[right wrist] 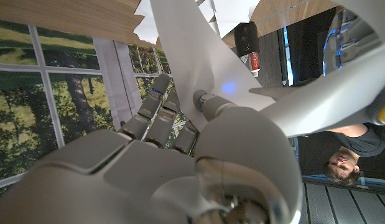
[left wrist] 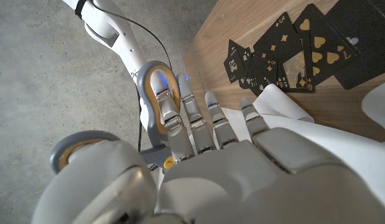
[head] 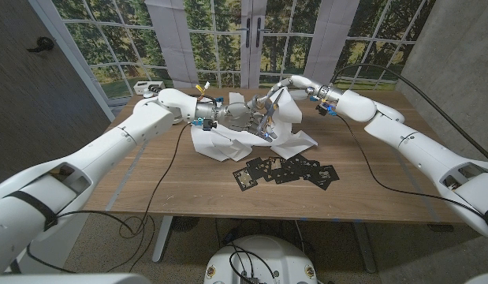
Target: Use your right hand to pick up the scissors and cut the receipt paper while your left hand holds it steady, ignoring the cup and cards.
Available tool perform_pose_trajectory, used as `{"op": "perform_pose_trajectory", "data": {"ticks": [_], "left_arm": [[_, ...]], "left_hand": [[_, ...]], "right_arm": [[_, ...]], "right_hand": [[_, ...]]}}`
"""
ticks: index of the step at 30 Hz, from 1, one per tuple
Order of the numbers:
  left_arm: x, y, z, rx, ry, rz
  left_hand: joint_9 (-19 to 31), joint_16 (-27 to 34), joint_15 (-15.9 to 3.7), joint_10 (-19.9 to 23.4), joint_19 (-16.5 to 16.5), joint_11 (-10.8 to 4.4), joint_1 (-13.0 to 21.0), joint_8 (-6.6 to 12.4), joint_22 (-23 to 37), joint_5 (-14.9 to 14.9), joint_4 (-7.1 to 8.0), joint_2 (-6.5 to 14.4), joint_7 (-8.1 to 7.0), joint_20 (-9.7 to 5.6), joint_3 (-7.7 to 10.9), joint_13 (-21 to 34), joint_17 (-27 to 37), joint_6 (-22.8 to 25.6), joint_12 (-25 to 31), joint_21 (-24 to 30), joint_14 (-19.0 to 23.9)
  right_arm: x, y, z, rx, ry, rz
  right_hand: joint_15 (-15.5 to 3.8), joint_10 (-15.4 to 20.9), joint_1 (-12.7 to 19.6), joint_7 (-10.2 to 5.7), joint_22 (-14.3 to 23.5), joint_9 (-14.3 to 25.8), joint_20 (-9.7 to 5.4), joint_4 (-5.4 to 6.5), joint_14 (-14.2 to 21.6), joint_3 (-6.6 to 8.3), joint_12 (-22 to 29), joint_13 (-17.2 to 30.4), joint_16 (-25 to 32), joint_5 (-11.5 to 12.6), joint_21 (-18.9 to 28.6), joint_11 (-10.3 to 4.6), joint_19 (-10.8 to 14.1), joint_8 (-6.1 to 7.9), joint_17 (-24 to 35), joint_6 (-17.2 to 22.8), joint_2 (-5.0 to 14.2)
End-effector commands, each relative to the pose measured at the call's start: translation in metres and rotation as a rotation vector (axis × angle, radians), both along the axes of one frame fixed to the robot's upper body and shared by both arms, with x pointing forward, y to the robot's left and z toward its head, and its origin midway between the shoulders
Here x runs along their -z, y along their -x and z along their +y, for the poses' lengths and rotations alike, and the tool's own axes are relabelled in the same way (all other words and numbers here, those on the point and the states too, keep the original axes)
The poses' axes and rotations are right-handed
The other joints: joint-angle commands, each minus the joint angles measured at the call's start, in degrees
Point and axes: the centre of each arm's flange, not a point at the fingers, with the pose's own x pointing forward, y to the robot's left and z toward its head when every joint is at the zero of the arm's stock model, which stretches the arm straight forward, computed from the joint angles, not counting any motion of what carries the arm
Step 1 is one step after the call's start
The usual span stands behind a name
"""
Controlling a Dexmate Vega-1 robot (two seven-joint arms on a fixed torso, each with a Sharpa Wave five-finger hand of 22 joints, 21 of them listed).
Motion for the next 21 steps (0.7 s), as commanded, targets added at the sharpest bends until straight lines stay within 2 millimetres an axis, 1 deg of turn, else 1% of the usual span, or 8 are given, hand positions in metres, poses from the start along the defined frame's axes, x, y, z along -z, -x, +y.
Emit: {"op": "perform_pose_trajectory", "data": {"ticks": [1, 2, 5, 6, 10, 18, 20, 21], "left_arm": [[0.0003, -0.0025, -0.0015, 0.005, 0.001, 0.0], [0.0005, -0.0027, -0.0016, 0.007, 0.002, 0.005], [0.0005, -0.0029, -0.0019, 0.009, 0.002, 0.001], [0.0005, -0.003, -0.002, 0.012, 0.002, 0.002], [0.0, -0.0031, -0.0018, 0.011, 0.003, -0.003], [-0.0005, -0.0034, -0.0018, 0.012, 0.007, -0.014], [-0.0005, -0.0034, -0.0018, 0.014, 0.009, -0.016], [-0.0005, -0.0033, -0.0019, 0.016, 0.011, -0.022]], "left_hand": [[0.2, 0.4, -0.29, 1.4, 0.0, -0.98, 0.7, 0.29, 0.1, 0.6, -0.2, 1.0, 1.6, 0.16, 0.5, 0.3, 0.1, -1.1, 0.5, 0.1, 0.2], [0.2, 0.4, -0.31, 1.4, 0.0, -1.05, 0.9, 0.34, 0.1, 0.6, -0.25, 1.2, 1.55, 0.15, 0.63, 0.3, 0.1, -1.0, 0.5, 0.1, 0.3], [0.3, 0.6, -0.47, 1.5, 0.1, -1.27, 3.0, 0.39, 0.1, 0.6, -0.75, 3.4, 0.93, 0.15, 1.88, 0.4, 0.1, -0.9, 0.4, 0.2, 0.3], [0.3, 0.6, -0.5, 1.6, 0.2, -1.35, 3.4, 0.39, 0.1, 0.6, -0.85, 3.8, 0.92, 0.14, 2.12, 0.3, 0.1, -0.9, 0.3, 0.2, 0.3], [0.2, 0.6, -0.78, 1.6, 0.2, -1.68, 4.7, 0.34, 0.1, 0.5, -1.15, 5.0, 0.9, 0.15, 2.73, 0.5, 0.1, -0.8, 0.3, 0.2, 0.3], [0.0, 0.7, -1.14, 1.7, 0.3, -1.95, 5.7, 0.37, 0.1, 0.3, -1.43, 5.9, 0.64, 0.15, 3.15, 0.5, 0.1, -0.5, 0.3, 0.2, 0.3], [0.0, 0.7, -1.23, 1.8, 0.3, -1.96, 7.0, 0.35, 0.1, 0.1, -1.75, 7.2, 0.55, 0.14, 3.89, 0.5, 0.0, -0.5, 0.2, 0.2, 0.3], [0.0, 0.8, -1.24, 2.1, 0.5, -2.2, 9.7, 0.37, 0.0, -0.4, -2.59, 9.4, 0.63, 0.14, 5.39, 0.7, 0.0, -0.5, 0.3, 0.3, 0.3]], "right_arm": [[-0.0011, -0.0002, 0.0, -0.003, -0.006, -0.003], [-0.0012, -0.0004, 0.0, -0.003, -0.007, -0.003], [-0.0014, -0.001, 0.0, -0.002, -0.008, -0.002], [-0.0015, -0.0013, 0.0, -0.002, -0.009, -0.002], [-0.0019, -0.0019, 0.0002, -0.002, -0.008, -0.002], [-0.0031, -0.002, 0.0006, 0.0, -0.012, -0.006], [-0.0034, -0.0017, 0.0006, 0.0, -0.014, -0.008], [-0.0034, -0.0015, 0.0006, 0.0, -0.014, -0.009]], "right_hand": [[-9.65, 1.7, 0.6, -0.22, 0.0, 0.1, -1.51, 2.17, 0.2, -2.31, 0.2, 0.2, 0.5, -0.4, 0.4, 1.36, -0.5, 0.32, 0.1, 0.4, 0.02], [-9.7, 1.7, 0.7, -0.22, 0.0, 0.1, -1.49, 2.12, 0.2, -2.34, 0.2, 0.2, 0.6, -0.4, 0.4, 1.36, -0.4, 0.32, 0.2, 0.4, -0.02], [-9.72, 1.7, 0.7, -0.21, 0.0, 0.1, -1.52, 2.11, 0.3, -2.35, 0.1, 0.2, 0.6, -0.4, 0.4, 1.35, -0.4, 0.31, 0.2, 0.4, 0.0], [-9.73, 1.7, 0.7, -0.21, 0.0, 0.1, -1.51, 2.09, 0.3, -2.35, 0.0, 0.2, 0.6, -0.4, 0.4, 1.35, -0.4, 0.31, 0.2, 0.4, -0.01], [-9.72, 1.7, 0.7, -0.21, 0.0, 0.1, -1.49, 2.11, 0.3, -2.37, 0.0, 0.2, 0.6, -0.4, 0.5, 1.35, -0.4, 0.3, 0.1, 0.4, 0.0], [-9.7, 1.8, 0.8, -0.2, 0.0, 0.1, -1.5, 2.14, 0.3, -2.36, -0.1, 0.4, 0.7, -0.4, 0.5, 1.35, -0.5, 0.28, 0.1, 0.4, 0.02], [-9.69, 1.8, 0.8, -0.2, 0.0, 0.1, -1.51, 2.12, 0.3, -2.39, -0.2, 0.4, 0.7, -0.4, 0.5, 1.35, -0.5, 0.27, 0.1, 0.4, -0.02], [-9.67, 1.8, 0.8, -0.19, 0.0, 0.1, -1.52, 2.18, 0.2, -2.35, -0.2, 0.4, 0.6, -0.4, 0.5, 1.35, -0.5, 0.27, 0.1, 0.4, 0.04]]}}
